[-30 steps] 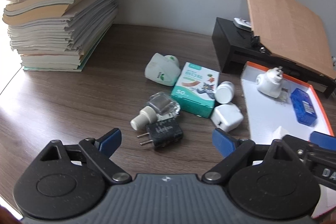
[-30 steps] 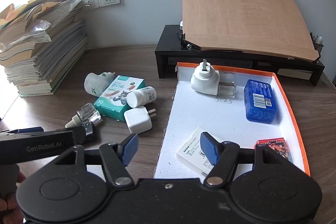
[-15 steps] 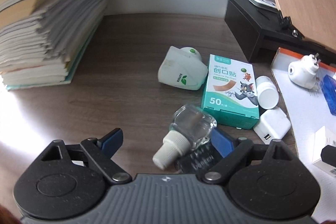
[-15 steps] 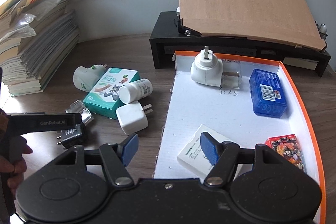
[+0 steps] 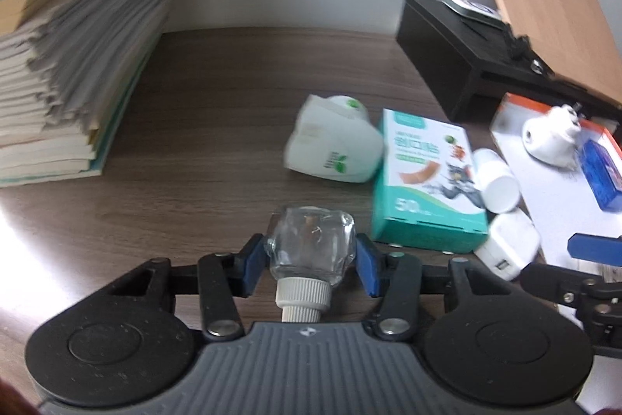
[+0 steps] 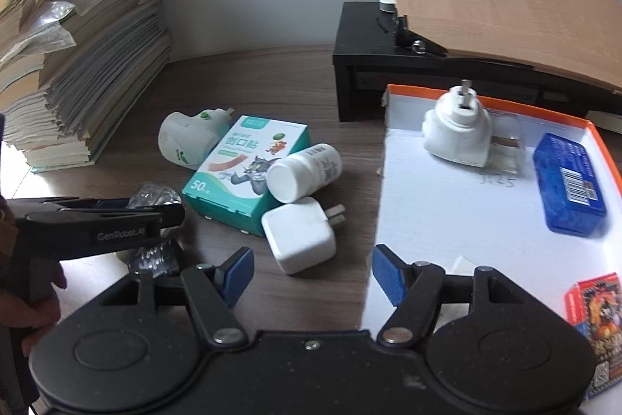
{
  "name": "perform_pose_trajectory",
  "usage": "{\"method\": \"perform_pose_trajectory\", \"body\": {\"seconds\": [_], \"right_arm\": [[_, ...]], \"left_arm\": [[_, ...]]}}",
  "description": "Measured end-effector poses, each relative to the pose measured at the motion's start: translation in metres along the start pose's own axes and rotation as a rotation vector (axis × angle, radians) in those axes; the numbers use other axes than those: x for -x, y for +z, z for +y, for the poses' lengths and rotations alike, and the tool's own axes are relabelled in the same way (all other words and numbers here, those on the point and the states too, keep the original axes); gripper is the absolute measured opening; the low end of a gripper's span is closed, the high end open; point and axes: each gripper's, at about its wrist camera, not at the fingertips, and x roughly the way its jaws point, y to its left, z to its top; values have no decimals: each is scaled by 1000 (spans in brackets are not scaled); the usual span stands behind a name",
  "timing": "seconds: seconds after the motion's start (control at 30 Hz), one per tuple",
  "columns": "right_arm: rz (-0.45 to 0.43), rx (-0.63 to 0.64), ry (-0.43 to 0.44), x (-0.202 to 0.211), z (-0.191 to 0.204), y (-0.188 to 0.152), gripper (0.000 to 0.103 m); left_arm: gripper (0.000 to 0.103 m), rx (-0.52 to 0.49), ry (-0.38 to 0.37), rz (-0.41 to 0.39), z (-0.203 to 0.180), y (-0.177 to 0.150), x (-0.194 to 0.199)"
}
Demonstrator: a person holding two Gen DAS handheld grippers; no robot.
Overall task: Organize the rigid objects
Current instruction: 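Grasp the glass air-freshener bottle with the left gripper while the right gripper grasps the white charger cube, then carry the glass bottle and white charger cube over the tray with both grippers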
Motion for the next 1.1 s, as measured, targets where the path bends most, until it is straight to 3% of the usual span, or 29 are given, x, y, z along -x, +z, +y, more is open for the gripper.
{"method": "perform_pose_trajectory", "body": {"seconds": [0.33, 0.37, 0.4, 0.53, 1.1], "right_arm": [[40, 46, -14, -40, 11, 7, 83], [36, 49, -14, -41, 12, 7, 78], [29, 51, -11, -40, 12, 8, 65], [24, 31, 4, -36, 11, 7, 53], [-76, 41, 37, 32, 4, -8, 52]], "left_arm": [[50, 70, 14, -37, 26, -3, 22], [50, 75, 16, -36, 27, -2, 24], [50, 81, 18, -36, 28, -3, 25], [50, 97, 18, -30, 27, -5, 31], [50, 91, 3, -84, -15, -12, 67]]}}
